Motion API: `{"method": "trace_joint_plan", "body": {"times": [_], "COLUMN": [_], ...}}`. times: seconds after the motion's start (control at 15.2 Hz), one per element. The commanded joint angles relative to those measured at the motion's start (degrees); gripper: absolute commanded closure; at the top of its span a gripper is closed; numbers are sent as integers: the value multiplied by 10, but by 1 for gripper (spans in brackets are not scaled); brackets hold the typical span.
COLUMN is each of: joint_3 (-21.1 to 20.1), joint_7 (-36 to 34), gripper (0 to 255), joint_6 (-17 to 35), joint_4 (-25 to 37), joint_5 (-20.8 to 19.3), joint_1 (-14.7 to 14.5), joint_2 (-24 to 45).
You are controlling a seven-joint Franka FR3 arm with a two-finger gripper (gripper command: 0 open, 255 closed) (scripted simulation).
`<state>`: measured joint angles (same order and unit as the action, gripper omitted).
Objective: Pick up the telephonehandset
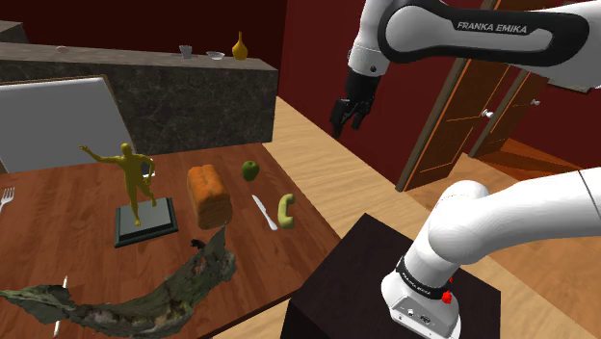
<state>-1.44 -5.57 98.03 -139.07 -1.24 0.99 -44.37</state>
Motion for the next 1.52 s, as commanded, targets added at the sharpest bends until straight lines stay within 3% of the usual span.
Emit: {"method": "trace_joint_plan", "body": {"times": [0.0, 0.73, 1.45], "joint_3": [0, -49, -80], "joint_7": [0, -142, -310], "gripper": [0, 0, 0], "joint_6": [0, 217, 407], "joint_4": [0, -71, -40], "joint_5": [0, 3, -53], "joint_1": [0, 36, 81], "joint_2": [0, 163, 409]}}
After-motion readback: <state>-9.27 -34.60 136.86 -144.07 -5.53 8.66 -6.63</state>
